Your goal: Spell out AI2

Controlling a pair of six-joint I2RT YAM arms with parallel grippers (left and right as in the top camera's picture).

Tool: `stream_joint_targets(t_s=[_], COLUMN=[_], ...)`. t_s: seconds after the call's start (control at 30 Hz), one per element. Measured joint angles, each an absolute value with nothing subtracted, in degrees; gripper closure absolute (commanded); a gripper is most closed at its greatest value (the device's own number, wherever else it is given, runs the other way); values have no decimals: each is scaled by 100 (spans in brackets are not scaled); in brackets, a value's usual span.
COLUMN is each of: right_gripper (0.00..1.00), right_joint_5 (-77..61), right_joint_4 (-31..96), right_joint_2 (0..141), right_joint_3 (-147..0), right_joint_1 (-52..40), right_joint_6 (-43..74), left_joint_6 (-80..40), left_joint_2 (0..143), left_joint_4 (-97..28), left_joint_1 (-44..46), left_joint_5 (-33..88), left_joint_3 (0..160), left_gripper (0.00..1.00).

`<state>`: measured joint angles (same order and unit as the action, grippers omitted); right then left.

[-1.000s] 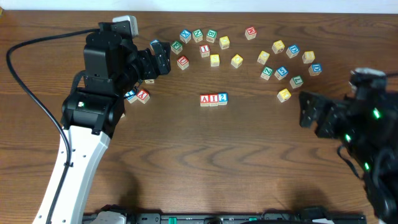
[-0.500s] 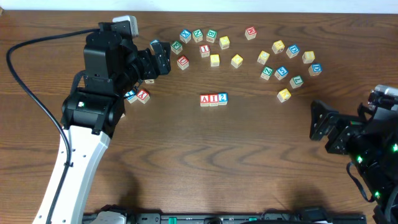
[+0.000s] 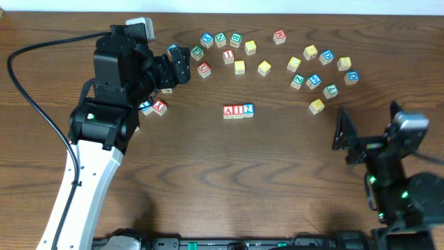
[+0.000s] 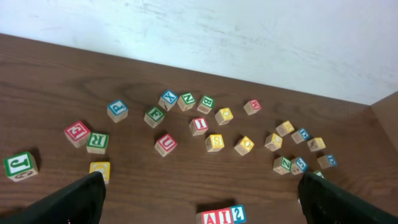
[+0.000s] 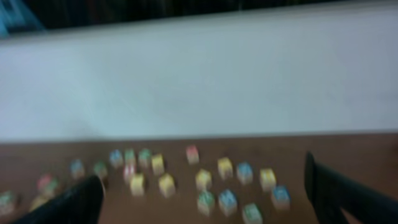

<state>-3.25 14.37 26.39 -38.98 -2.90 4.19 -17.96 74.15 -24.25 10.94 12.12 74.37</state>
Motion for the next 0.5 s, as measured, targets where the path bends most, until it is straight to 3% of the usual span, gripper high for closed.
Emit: stream_joint_targets(t_s=[0.2,0.5], right_gripper=[1,1], right_joint_5=[-589,-679], right_joint_4=[451,-130], right_joint_2=[1531,593], right_joint_3=[-2176,-1039], right_joint_1=[-126,-123], right_joint_6=[316,294], left_joint_6=[-1796,-1796], left_joint_2=[7415,7415], left_joint_4=[-2427,-2427], left_joint_1=[1096,1096], left_joint_5=[1212,1212], left_joint_3=[7437,7437], left_gripper=[2,2])
